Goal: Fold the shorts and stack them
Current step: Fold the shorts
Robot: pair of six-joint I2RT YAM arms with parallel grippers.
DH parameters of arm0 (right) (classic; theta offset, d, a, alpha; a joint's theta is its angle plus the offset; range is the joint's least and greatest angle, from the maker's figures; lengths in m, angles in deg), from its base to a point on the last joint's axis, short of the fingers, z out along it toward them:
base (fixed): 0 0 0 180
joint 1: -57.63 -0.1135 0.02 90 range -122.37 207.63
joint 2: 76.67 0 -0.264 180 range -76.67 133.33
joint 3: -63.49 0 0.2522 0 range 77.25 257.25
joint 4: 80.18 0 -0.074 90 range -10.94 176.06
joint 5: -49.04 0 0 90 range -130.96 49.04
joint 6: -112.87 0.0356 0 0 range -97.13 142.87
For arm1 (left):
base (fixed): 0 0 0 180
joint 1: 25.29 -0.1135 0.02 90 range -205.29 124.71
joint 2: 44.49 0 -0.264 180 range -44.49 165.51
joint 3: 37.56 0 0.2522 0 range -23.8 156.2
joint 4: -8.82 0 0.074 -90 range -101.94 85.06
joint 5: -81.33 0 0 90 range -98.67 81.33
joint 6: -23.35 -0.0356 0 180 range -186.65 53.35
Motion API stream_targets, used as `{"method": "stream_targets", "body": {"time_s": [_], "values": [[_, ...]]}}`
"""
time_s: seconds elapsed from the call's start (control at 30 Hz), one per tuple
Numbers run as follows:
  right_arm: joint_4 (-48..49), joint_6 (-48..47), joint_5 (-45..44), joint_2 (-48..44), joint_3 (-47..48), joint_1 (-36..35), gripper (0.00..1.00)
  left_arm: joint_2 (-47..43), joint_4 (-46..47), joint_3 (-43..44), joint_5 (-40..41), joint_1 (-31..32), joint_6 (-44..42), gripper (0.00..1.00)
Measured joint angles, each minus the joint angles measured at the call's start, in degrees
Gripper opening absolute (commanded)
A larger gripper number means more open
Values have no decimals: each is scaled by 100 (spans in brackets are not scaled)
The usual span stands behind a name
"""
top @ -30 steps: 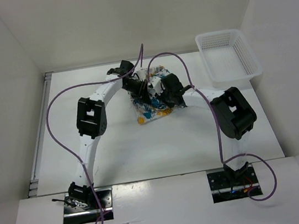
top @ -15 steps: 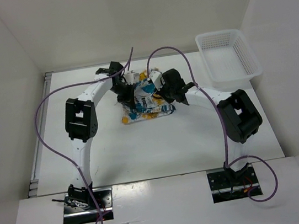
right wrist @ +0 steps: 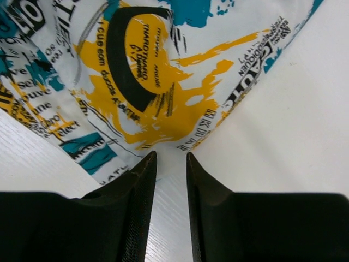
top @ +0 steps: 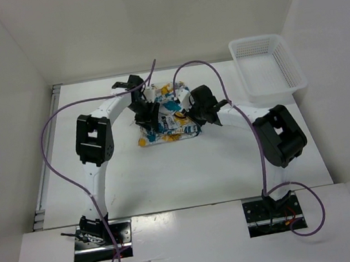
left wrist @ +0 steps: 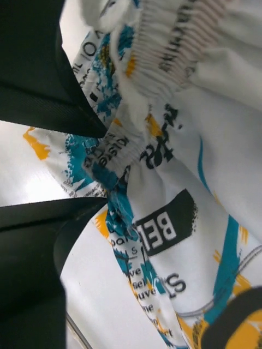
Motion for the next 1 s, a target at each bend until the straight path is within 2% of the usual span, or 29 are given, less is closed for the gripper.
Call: {"method": "stream_targets", "body": {"time_s": [0.17, 0.2, 0.27, 0.3, 0.43, 0.53, 0.57, 0.6, 0.73, 0.87, 1.0], "values": [[-83, 37, -195, -39, 225, 85, 39, -354, -2, -39, -26, -155, 15, 70], [-122, 66, -210, -50, 376, 146, 41, -487, 0, -39, -44, -216, 2, 78], [-173, 103, -234, -79, 726, 356, 49, -828, -7, 7, -109, -376, 0, 81], [-175, 116, -262, -120, 898, 496, 52, -1008, -11, 90, -140, -452, 0, 87], [-177, 129, -448, -457, 1327, 1185, 63, -1764, 227, 391, -155, -756, 4, 88], [-175, 190, -522, -750, 1440, 1751, 75, -2422, 549, 243, 264, -1032, 2, 90], [-186, 199, -540, -850, 1440, 1932, 77, -2638, 706, 90, 481, -1169, 0, 90], [-216, 205, -560, -957, 1438, 2149, 86, -2833, 826, -72, 678, -1333, 0, 94], [-409, 243, -476, -1377, 1344, 2857, 99, -3436, 1285, -1029, 1440, -2308, 0, 99], [-535, 286, -382, -2258, 560, 3292, 99, -3963, 1683, -2310, 1976, -3095, 4, 99], [-820, 673, -387, -3193, -76, 3259, 99, -4478, 1808, -3423, 1941, -3322, 2, 99]]}}
